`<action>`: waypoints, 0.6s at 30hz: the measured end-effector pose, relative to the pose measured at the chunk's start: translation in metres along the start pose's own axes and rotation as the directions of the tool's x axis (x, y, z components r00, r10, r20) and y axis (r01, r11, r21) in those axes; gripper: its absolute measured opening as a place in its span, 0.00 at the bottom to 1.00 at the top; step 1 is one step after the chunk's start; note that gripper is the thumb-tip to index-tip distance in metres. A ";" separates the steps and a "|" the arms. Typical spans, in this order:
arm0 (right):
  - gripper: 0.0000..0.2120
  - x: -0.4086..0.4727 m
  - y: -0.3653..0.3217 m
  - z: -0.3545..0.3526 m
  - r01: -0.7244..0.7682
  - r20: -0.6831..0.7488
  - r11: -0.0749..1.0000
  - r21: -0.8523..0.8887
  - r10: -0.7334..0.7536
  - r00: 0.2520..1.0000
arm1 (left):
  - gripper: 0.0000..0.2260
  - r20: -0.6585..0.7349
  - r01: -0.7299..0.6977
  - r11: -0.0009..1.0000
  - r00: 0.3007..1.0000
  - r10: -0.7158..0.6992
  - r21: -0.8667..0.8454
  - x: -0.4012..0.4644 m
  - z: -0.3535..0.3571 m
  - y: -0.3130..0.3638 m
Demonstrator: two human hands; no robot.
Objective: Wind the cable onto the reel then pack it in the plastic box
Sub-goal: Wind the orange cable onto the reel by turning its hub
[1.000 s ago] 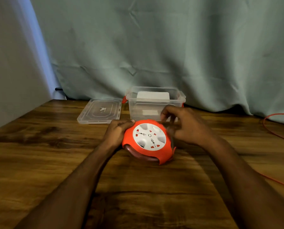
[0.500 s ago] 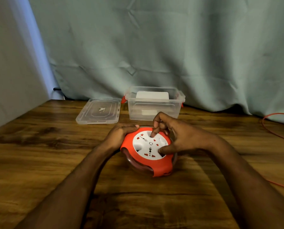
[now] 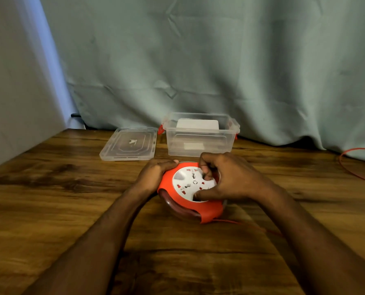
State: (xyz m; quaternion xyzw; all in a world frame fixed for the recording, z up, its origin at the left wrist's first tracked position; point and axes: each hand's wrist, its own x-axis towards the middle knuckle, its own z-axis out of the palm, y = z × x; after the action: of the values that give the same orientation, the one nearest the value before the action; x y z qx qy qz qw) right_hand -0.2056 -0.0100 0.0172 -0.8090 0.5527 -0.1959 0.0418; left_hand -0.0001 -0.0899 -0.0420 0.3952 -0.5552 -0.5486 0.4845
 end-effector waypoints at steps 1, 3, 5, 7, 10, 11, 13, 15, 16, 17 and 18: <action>0.25 0.000 -0.002 0.002 -0.014 -0.019 0.999 -0.032 0.013 1.000 | 0.10 -0.007 -0.005 1.000 1.000 0.005 -0.003 0.000 0.000 -0.001; 0.25 0.002 -0.006 0.005 -0.036 -0.061 0.996 -0.083 0.031 0.998 | 0.10 -0.007 -0.006 1.000 1.000 0.006 0.008 0.001 0.000 -0.002; 0.27 0.002 -0.010 0.007 -0.063 -0.080 0.993 -0.103 0.055 0.995 | 0.10 -0.008 -0.017 1.000 1.000 0.017 0.023 0.001 0.000 -0.002; 0.28 0.003 -0.013 0.010 -0.082 -0.074 0.992 -0.099 0.075 0.994 | 0.09 -0.017 -0.022 0.999 1.000 0.023 0.034 0.000 0.000 -0.001; 0.30 0.005 -0.017 0.014 -0.083 -0.088 0.993 -0.085 0.076 0.993 | 0.10 -0.009 -0.024 0.998 1.000 0.024 0.050 -0.001 0.000 -0.001; 0.31 0.005 -0.018 0.015 -0.088 -0.095 0.993 -0.079 0.080 0.992 | 0.10 0.000 -0.026 0.998 1.000 0.027 0.060 -0.001 0.000 -0.002; 0.31 0.006 -0.020 0.016 -0.091 -0.107 0.994 -0.064 0.084 0.991 | 0.11 0.017 -0.037 0.995 0.999 0.035 0.092 -0.001 -0.001 -0.003; 0.30 0.008 -0.020 0.018 -0.087 -0.117 0.995 -0.041 0.082 0.990 | 0.12 0.039 -0.051 0.990 0.998 0.047 0.128 -0.001 -0.002 -0.003; 0.30 0.009 -0.019 0.019 -0.084 -0.118 0.996 -0.029 0.080 0.990 | 0.12 0.050 -0.056 0.988 0.998 0.050 0.141 -0.002 -0.003 -0.003; 0.29 0.009 -0.018 0.020 -0.082 -0.119 0.996 -0.020 0.079 0.990 | 0.12 0.059 -0.061 0.987 0.997 0.053 0.151 -0.002 -0.003 -0.003; 0.29 0.010 -0.018 0.021 -0.079 -0.122 0.997 -0.014 0.077 0.990 | 0.12 0.067 -0.067 0.986 0.996 0.057 0.155 -0.003 -0.003 -0.003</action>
State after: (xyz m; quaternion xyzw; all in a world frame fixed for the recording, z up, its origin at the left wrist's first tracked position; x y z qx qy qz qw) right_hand -0.1792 -0.0150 0.0053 -0.7737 0.5871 -0.2379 0.0083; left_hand 0.0033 -0.0880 -0.0452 0.3976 -0.6235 -0.4997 0.4511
